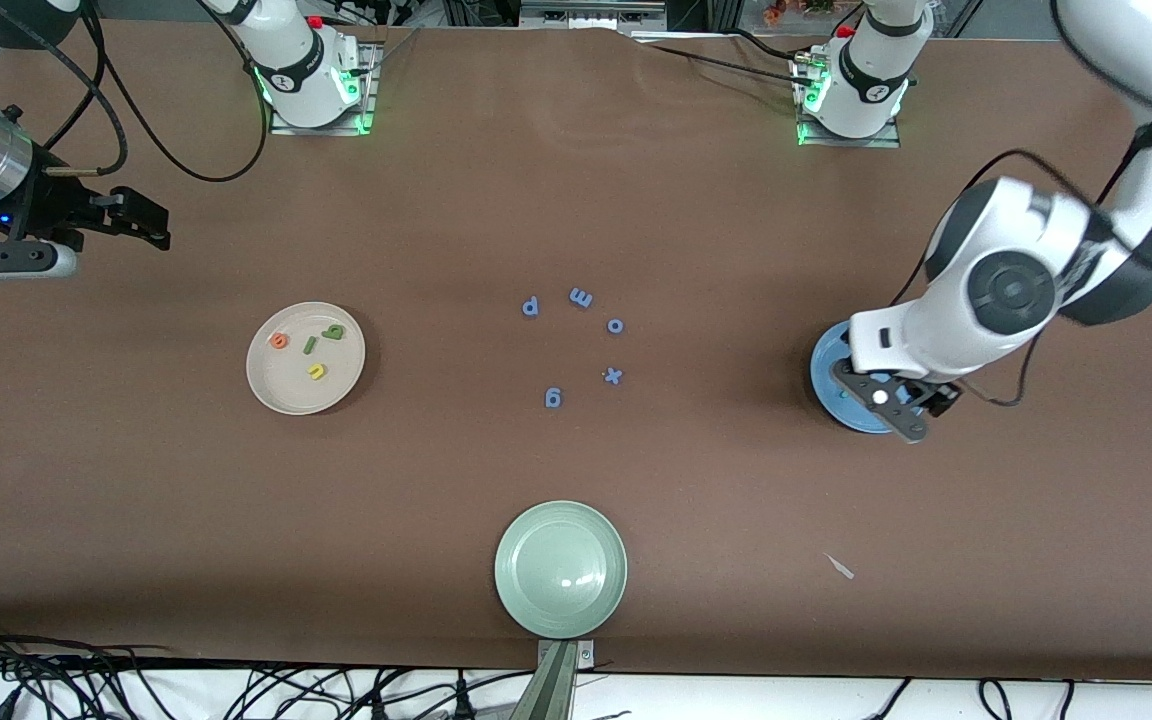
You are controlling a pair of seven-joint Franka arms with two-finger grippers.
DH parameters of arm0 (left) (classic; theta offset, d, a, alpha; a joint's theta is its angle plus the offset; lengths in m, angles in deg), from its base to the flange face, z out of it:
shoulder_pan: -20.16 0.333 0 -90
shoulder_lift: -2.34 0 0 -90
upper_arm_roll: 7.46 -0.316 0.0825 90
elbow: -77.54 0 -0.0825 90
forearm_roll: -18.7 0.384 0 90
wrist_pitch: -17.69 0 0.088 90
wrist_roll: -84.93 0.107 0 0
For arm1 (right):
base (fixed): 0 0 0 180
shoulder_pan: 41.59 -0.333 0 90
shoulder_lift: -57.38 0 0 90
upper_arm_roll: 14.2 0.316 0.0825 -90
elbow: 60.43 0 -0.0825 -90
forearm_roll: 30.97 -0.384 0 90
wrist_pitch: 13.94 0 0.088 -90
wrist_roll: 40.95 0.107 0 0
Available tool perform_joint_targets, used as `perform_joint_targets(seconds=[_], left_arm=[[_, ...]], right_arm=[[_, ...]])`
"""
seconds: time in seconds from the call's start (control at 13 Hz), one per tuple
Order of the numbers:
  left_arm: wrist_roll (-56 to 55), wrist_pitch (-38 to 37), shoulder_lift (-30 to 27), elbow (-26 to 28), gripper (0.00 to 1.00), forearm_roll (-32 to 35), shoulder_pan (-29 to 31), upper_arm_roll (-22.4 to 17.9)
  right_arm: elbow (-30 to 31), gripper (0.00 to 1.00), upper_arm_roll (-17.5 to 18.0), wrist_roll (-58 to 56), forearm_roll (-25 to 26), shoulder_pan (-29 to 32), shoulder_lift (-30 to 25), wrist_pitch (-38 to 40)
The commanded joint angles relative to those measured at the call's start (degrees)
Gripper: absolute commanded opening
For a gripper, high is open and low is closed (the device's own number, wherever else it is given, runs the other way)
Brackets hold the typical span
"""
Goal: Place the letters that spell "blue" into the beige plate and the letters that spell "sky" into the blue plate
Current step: 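Drop the teal y with the left gripper while the right gripper retracts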
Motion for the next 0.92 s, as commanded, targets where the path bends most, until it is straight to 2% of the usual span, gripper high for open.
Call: perform_joint_targets(seconds=[0.0, 0.15, 0.31, 0.46, 0.54, 0.69, 0.77, 0.84], left_arm=[[0.1, -8.0, 0.3, -13.0, 1.0, -6.0, 0.3, -0.4], [-1.8, -10.5, -0.9, -16.7, 1.0, -7.4, 0.4, -1.0], [-7.6, -11.1, -3.6, -17.1, 1.0, -7.6, 0.4, -2.2], [-8.8, -15.6, -4.4, -19.3, 1.0, -8.0, 0.1, -3.4], [-9.5, -15.8, -6.4, -20.1, 1.0, -9.3, -2.1, -7.9], [-13.4, -15.7, -10.5, -17.0, 1.0, -15.7, -11.2, -22.0], [-14.1, -15.5, -12.7, -13.3, 1.0, -17.6, -14.3, -26.3], [-14.1, -13.5, -16.0, -8.2, 1.0, -18.1, -16.0, -28.6]], right_arm=[[-2.9, 1.0, -0.7, -0.8, 0.1, 0.4, 1.1, 2.3], [-2.9, 1.0, -1.6, -0.4, 0.0, 0.5, 0.7, 4.8], [-4.4, 1.0, -1.8, -0.6, -0.5, 0.7, 1.1, 4.7], [-6.0, 1.0, -1.7, -0.5, -0.2, 0.6, 1.2, 4.4], [-6.0, 1.0, -1.7, -0.6, -0.4, 0.6, 1.3, 4.3], [-6.0, 1.0, -1.7, 0.1, -0.5, 0.6, 1.5, 4.8], [-6.0, 1.0, -1.7, 0.2, -0.6, 0.5, 1.5, 4.8], [-6.0, 1.0, -1.7, 0.2, -0.5, 0.5, 1.6, 4.8]])
